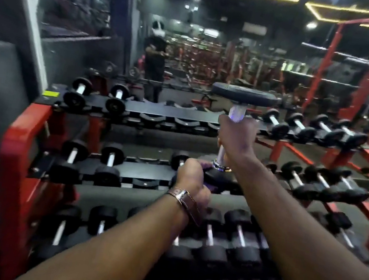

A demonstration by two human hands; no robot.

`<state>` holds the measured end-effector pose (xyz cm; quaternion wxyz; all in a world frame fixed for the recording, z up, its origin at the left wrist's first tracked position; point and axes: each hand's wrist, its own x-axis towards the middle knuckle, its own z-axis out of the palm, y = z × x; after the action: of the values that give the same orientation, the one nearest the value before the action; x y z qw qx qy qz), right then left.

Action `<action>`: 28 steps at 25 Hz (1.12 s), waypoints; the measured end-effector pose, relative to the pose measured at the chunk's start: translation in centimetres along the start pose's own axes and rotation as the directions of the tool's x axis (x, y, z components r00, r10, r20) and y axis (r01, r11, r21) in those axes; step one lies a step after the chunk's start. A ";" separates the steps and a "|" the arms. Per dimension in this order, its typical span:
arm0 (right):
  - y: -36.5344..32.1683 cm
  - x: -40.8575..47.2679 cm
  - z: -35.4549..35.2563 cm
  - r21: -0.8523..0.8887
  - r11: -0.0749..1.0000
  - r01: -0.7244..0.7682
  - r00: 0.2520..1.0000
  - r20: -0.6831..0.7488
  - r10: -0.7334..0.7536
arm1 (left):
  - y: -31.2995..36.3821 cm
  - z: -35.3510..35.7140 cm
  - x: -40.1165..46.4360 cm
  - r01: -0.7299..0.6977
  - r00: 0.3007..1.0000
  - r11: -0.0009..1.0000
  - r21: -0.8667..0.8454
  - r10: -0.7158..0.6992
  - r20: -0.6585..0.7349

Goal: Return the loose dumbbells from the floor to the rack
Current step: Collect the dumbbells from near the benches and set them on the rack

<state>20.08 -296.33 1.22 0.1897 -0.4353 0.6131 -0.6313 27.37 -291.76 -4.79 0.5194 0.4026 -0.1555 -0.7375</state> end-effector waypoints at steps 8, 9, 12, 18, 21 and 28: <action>0.8 10.1 21.5 0.024 1.000 0.007 0.987 0.161 -0.011 | 14.2 -3.6 15.0 -0.160 0.981 0.986 -0.037 0.155 -0.115; 1.0 11.3 23.4 0.018 1.000 0.002 0.986 0.168 -0.005 | 15.5 -3.9 16.7 -0.172 0.976 0.984 -0.033 0.166 -0.139; 2.1 15.3 29.3 -0.001 1.000 -0.022 0.974 0.226 0.022 | 19.1 -4.7 22.3 -0.180 0.967 0.984 -0.011 0.175 -0.186; 5.3 25.0 39.1 -0.043 0.995 -0.096 0.949 0.297 0.104 | 24.9 -4.0 34.7 -0.220 0.941 0.972 -0.079 0.190 -0.279; 8.7 31.5 44.7 -0.055 0.988 -0.144 0.926 0.345 0.154 | 26.9 -2.9 42.8 -0.214 0.935 0.973 -0.090 0.177 -0.309; 18.5 45.5 57.1 -0.062 0.961 -0.271 0.850 0.452 0.269 | 31.0 -0.8 61.2 -0.146 0.922 0.985 -0.087 0.104 -0.373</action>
<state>34.35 -369.57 -9.17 0.4159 -0.4805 0.6052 -0.4796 39.44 -358.94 -11.68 0.6073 0.4925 -0.0388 -0.6222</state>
